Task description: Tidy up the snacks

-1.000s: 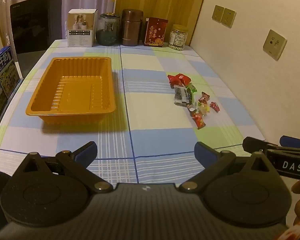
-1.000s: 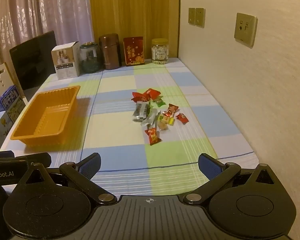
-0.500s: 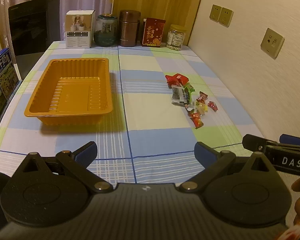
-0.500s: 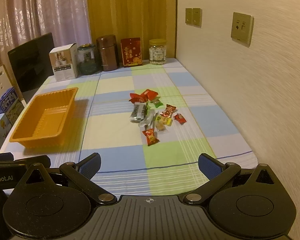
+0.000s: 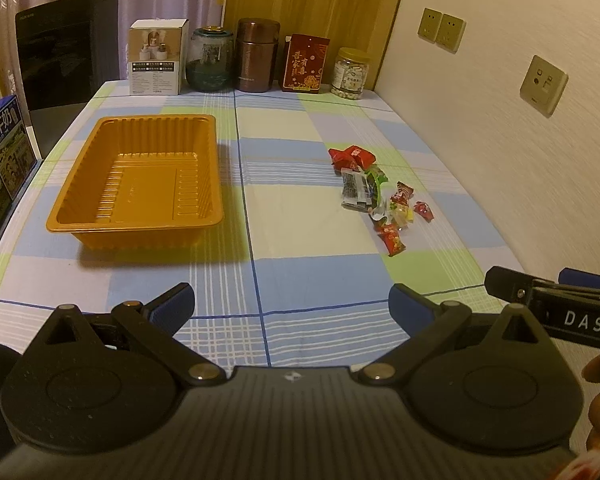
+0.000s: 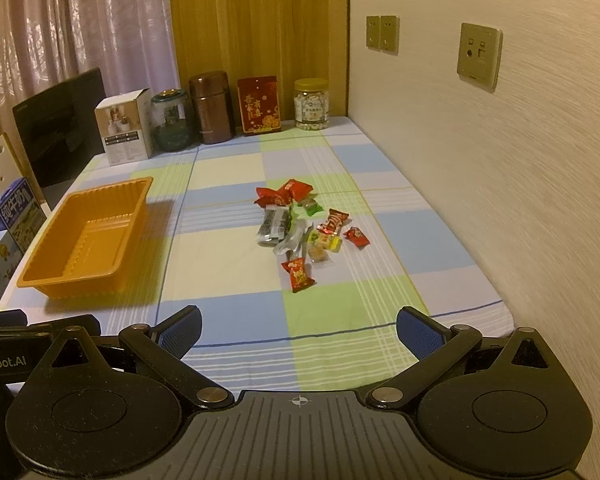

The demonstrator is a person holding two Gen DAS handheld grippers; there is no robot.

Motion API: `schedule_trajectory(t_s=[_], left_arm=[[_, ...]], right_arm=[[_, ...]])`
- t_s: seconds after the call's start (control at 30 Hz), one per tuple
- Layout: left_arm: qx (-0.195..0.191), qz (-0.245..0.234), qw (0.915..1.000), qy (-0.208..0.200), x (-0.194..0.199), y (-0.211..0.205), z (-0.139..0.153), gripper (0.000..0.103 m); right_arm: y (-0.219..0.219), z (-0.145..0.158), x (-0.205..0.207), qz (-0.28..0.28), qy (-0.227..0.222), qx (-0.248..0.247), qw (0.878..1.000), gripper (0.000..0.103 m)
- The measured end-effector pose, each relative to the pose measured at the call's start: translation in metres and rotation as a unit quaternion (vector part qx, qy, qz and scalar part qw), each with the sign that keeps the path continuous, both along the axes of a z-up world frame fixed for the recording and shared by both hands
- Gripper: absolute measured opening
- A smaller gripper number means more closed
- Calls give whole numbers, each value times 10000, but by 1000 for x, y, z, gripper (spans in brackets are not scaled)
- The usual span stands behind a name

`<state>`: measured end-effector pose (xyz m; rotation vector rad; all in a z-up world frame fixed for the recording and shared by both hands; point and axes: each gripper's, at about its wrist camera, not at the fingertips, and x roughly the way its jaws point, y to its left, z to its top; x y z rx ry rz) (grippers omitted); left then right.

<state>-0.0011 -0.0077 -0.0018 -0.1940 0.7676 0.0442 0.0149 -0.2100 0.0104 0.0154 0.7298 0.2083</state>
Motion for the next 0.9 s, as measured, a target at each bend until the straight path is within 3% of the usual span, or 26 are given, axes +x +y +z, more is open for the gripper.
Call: schedule_trajectory(t_s=[0.9], left_arm=[[-14,-15,10000,5,0,-1,-1,102]], right_arm=[[-5,0,1,-17,-9,14,10000,103]])
